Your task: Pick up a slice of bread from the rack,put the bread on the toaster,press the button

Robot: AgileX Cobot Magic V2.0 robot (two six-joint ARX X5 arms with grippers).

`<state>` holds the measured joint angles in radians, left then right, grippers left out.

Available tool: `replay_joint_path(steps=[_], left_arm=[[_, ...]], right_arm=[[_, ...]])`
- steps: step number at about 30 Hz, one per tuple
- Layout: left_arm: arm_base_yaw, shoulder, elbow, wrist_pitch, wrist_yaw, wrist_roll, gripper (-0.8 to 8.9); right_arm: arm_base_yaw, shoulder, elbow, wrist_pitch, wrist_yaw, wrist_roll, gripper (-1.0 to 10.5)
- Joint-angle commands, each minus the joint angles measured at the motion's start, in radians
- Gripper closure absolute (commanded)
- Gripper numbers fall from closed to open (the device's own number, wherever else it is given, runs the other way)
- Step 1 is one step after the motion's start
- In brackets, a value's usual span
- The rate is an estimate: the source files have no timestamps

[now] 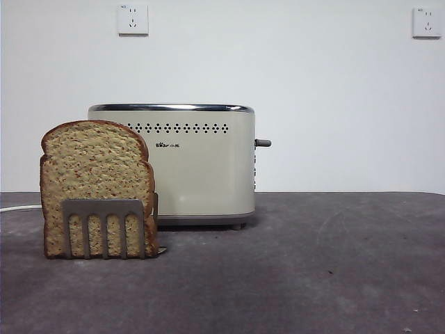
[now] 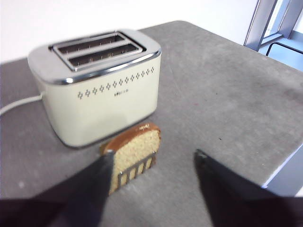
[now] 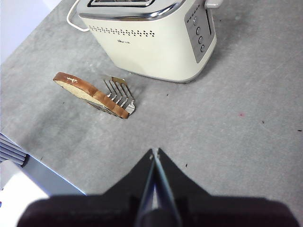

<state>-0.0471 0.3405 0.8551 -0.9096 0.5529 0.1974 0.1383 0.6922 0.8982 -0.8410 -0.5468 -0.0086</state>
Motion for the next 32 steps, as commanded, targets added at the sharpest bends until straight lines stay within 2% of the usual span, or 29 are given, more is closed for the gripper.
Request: replay_joint_path(steps=[1, 12, 15, 24, 28, 32], left_arm=[[-0.018, 0.019, 0.006, 0.011, 0.002, 0.101, 1.49], [-0.179, 0.328, 0.150, 0.007, -0.027, 0.254, 1.53], [-0.245, 0.433, 0.210, -0.015, -0.091, 0.304, 1.53], [-0.447, 0.762, 0.323, -0.064, -0.373, 0.472, 1.54], [-0.478, 0.879, 0.325, -0.047, -0.477, 0.550, 1.54], [-0.479, 0.978, 0.325, -0.032, -0.500, 0.573, 1.57]], right_arm=[[0.002, -0.002, 0.000, 0.002, -0.001, -0.016, 9.6], [0.002, 0.002, 0.000, 0.001, -0.001, -0.035, 9.6], [0.002, 0.002, 0.000, 0.001, -0.001, -0.036, 9.6], [0.002, 0.002, 0.000, -0.001, -0.001, -0.054, 9.6], [0.002, 0.002, 0.000, -0.006, -0.001, -0.065, 9.6], [0.002, 0.002, 0.000, -0.006, -0.001, -0.072, 9.6]])
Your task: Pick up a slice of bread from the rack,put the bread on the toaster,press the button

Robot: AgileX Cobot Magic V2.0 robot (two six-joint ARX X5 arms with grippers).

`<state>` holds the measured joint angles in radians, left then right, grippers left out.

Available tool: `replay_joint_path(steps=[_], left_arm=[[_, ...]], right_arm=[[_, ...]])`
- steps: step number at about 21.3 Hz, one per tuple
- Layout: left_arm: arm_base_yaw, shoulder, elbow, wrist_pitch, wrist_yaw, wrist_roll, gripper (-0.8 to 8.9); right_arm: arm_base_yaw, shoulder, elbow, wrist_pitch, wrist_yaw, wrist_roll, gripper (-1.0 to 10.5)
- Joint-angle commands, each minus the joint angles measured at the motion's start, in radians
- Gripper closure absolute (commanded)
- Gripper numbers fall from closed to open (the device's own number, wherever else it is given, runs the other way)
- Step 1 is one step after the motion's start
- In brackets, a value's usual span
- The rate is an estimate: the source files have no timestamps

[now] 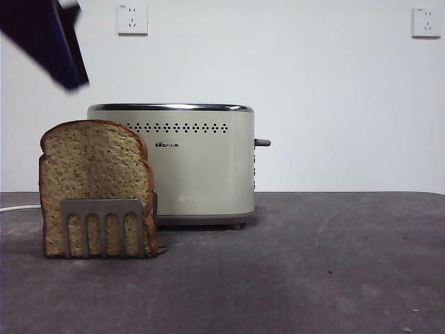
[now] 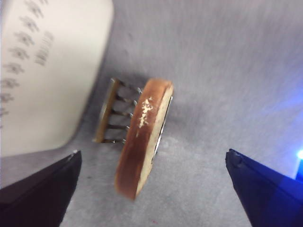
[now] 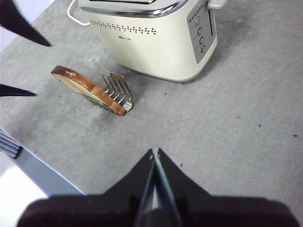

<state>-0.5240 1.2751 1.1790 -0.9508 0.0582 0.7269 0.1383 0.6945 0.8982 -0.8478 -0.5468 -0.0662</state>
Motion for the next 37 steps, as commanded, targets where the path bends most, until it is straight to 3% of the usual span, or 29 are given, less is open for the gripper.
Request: replay_joint_path(steps=[1, 3, 8, 13, 24, 31, 34, 37], left_arm=[[-0.002, 0.072, 0.001, 0.013, -0.005, 0.060, 1.59], [-0.002, 0.108, 0.001, 0.039, -0.005, 0.072, 2.23], [-0.002, 0.132, 0.001, 0.067, -0.005, 0.090, 7.00], [-0.002, 0.132, 0.001, 0.060, -0.005, 0.090, 8.22], [-0.002, 0.129, 0.057, 0.053, -0.026, 0.090, 8.22], [-0.010, 0.128, 0.356, -0.188, -0.032, 0.089, 8.22], [-0.028, 0.127, 0.497, -0.195, -0.038, 0.086, 8.22], [-0.053, 0.127, 0.577, -0.111, -0.106, 0.094, 8.22]], right_arm=[[0.002, 0.000, 0.000, 0.000, -0.001, -0.014, 9.6], [0.002, 0.000, 0.000, 0.000, -0.001, -0.014, 9.6], [0.002, 0.000, 0.000, 0.000, 0.000, -0.014, 9.6], [0.002, 0.000, 0.000, 0.000, 0.003, -0.014, 9.6], [0.002, 0.000, 0.000, 0.001, 0.002, -0.014, 9.6], [0.002, 0.008, 0.000, 0.001, 0.002, -0.014, 9.6], [0.002, 0.020, 0.000, 0.001, 0.002, -0.014, 9.6], [0.002, 0.028, 0.000, 0.001, 0.002, -0.014, 9.6]])
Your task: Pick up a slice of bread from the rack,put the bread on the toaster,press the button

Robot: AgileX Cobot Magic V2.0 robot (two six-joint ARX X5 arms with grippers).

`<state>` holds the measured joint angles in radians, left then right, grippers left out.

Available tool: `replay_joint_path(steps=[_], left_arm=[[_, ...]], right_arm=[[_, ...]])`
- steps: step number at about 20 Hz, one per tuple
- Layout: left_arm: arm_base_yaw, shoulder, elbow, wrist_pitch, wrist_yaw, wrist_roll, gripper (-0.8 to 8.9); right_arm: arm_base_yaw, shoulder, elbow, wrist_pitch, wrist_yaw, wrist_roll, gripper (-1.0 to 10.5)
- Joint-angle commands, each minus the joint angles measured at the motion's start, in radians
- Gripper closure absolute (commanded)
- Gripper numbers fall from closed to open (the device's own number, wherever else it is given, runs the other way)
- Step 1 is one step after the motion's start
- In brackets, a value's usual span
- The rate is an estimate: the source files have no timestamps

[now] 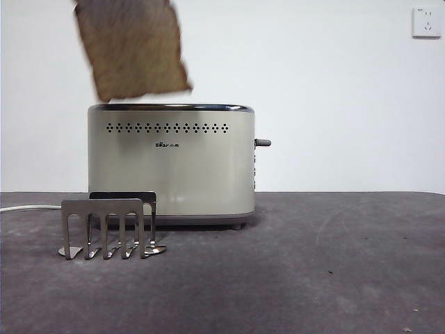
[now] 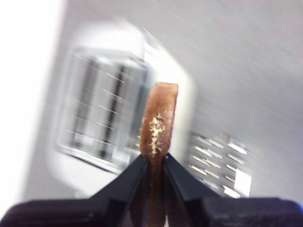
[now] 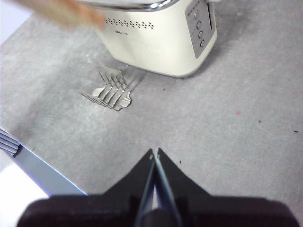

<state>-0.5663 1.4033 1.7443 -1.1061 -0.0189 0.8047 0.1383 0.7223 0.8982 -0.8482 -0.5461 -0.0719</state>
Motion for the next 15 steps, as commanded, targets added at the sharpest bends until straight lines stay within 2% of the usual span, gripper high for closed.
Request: replay_joint_path(steps=[1, 6, 15], left_arm=[[-0.014, -0.001, 0.012, 0.080, -0.038, 0.033, 8.22], [-0.014, 0.018, 0.012, 0.191, -0.044, 0.164, 8.22], [0.014, 0.156, 0.012, 0.222, -0.059, 0.233, 8.22]], right_arm=[[0.002, 0.003, 0.000, 0.001, 0.002, -0.008, 9.6], [0.002, 0.005, 0.000, 0.001, 0.002, -0.008, 9.6], [0.002, 0.004, 0.000, -0.015, 0.002, -0.008, 9.6]])
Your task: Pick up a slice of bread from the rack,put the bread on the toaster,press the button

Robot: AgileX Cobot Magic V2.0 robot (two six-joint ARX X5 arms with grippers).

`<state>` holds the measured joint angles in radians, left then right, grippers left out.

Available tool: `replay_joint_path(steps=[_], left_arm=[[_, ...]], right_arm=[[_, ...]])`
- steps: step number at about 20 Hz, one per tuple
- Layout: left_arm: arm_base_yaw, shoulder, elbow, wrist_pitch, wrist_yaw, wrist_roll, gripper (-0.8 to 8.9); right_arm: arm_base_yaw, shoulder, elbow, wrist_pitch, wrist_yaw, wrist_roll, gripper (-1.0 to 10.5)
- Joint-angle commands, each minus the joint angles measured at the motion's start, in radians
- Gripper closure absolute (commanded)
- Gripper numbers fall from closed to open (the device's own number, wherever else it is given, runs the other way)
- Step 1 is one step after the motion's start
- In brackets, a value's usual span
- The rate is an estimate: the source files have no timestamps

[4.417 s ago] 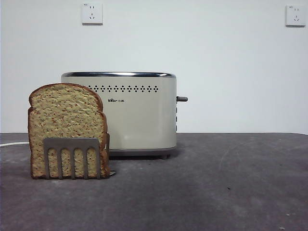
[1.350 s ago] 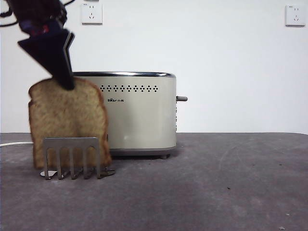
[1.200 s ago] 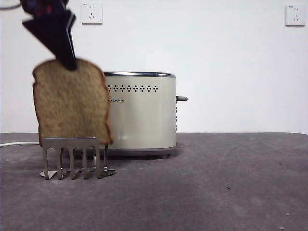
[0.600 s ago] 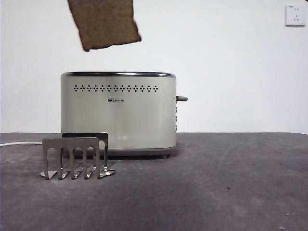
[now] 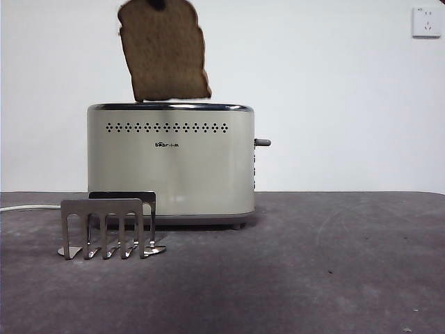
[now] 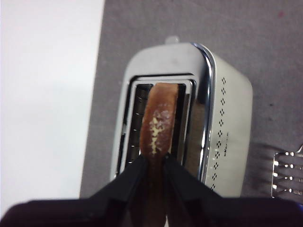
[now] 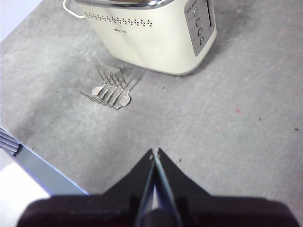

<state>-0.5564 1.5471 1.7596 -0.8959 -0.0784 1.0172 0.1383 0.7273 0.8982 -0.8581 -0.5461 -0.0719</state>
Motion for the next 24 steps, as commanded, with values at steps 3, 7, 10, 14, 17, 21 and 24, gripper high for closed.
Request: replay_joint_path(steps=[3, 7, 10, 14, 17, 21, 24], left_arm=[[0.024, 0.051, -0.003, 0.011, 0.003, 0.027, 8.22], [0.055, 0.084, -0.003, 0.006, 0.019, 0.027, 8.22], [0.085, 0.103, -0.003, 0.012, 0.105, 0.026, 8.22], [0.114, 0.149, -0.003, 0.021, 0.135, -0.024, 8.12], [0.126, 0.171, -0.003, 0.053, 0.163, -0.085, 6.71], [0.126, 0.171, -0.003, 0.104, 0.161, -0.154, 5.23], [0.126, 0.171, -0.003, 0.111, 0.158, -0.219, 5.22]], right_arm=[[0.002, -0.001, 0.000, -0.011, 0.002, -0.008, 9.6], [0.002, 0.000, 0.000, -0.011, 0.002, -0.008, 9.6], [0.002, 0.009, 0.000, -0.007, 0.002, -0.009, 9.6], [0.002, 0.033, 0.000, 0.044, 0.002, -0.008, 9.6], [0.002, 0.059, 0.000, 0.129, 0.002, 0.002, 9.6], [0.002, 0.107, 0.000, 0.256, 0.002, 0.042, 9.6], [0.002, 0.157, 0.000, 0.357, 0.002, 0.080, 9.6]])
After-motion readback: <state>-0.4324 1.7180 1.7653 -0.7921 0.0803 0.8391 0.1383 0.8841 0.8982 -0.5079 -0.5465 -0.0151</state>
